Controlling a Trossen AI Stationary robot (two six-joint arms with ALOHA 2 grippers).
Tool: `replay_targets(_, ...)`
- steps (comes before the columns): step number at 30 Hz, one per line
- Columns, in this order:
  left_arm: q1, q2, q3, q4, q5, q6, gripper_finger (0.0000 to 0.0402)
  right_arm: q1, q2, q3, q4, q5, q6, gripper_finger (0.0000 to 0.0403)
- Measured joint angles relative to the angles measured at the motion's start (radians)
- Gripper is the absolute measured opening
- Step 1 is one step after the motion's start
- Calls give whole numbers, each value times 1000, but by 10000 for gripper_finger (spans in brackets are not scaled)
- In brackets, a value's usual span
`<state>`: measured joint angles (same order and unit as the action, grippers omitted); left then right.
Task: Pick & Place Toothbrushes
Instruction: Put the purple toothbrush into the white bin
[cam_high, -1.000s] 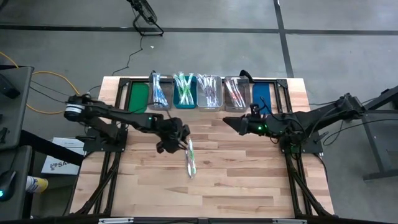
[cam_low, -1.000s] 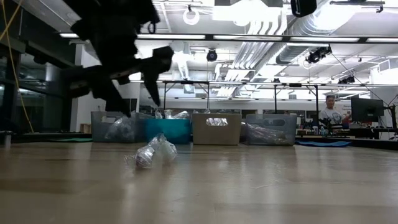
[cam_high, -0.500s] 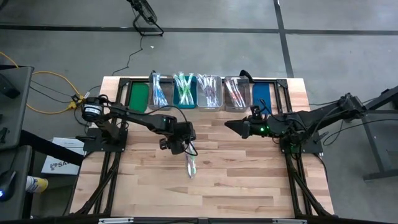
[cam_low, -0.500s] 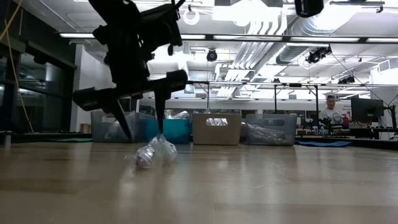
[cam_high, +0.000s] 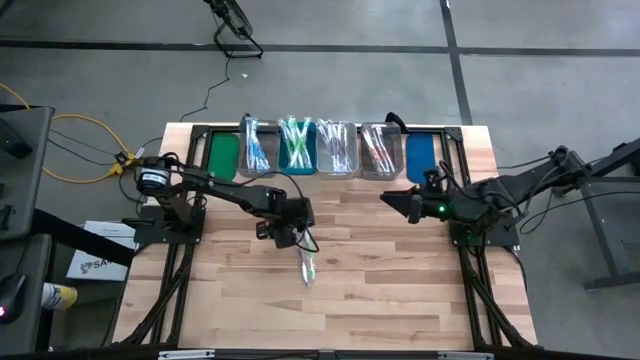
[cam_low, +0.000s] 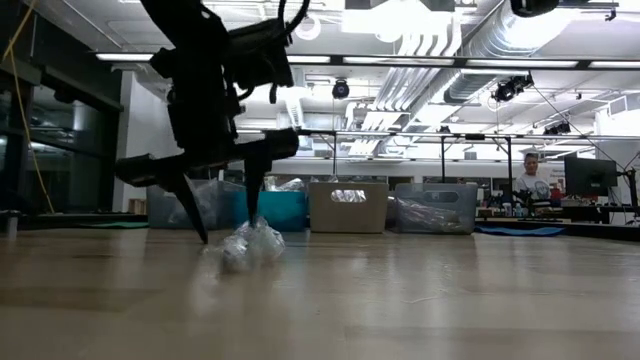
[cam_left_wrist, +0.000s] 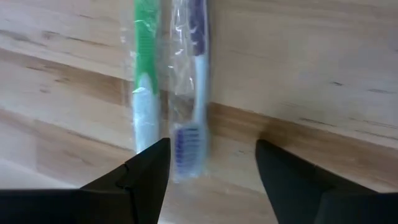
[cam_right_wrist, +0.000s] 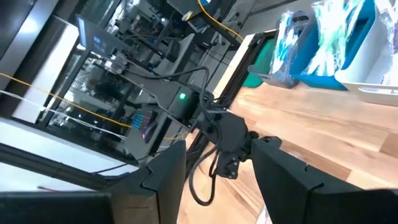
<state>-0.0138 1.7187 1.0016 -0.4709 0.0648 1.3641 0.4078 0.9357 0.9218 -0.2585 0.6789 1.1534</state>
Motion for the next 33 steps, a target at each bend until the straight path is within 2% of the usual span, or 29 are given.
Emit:
replay_targets(5, 0, 23, 3, -2, 0, -23, 228, 6, -9, 0, -21, 2, 2, 176)
replay_targets(9, 0, 25, 3, -13, -2, -43, 202, 6, -9, 0, -30, -1, -6, 176)
replay_targets(12, 0, 25, 3, -35, -2, -70, 163, 6, -9, 0, -65, -13, -7, 176)
replay_targets(18, 0, 27, 2, -65, -3, -121, 59, 5, -20, -1, -256, -86, 28, 176)
replay_targets(21, 0, 27, 2, -77, -2, -139, 16, 5, -22, -1, -257, -131, -3, 176)
replay_targets(26, 0, 28, 2, -88, 11, -167, 22, 5, -23, -1, -224, -122, -101, 176)
replay_targets(31, 1, 28, 2, -128, 11, -195, 9, 7, -26, -1, -261, -135, -79, 176)
replay_targets(33, 1, 27, 2, -148, 12, -208, 9, 14, -41, -16, -270, -87, -73, 176)
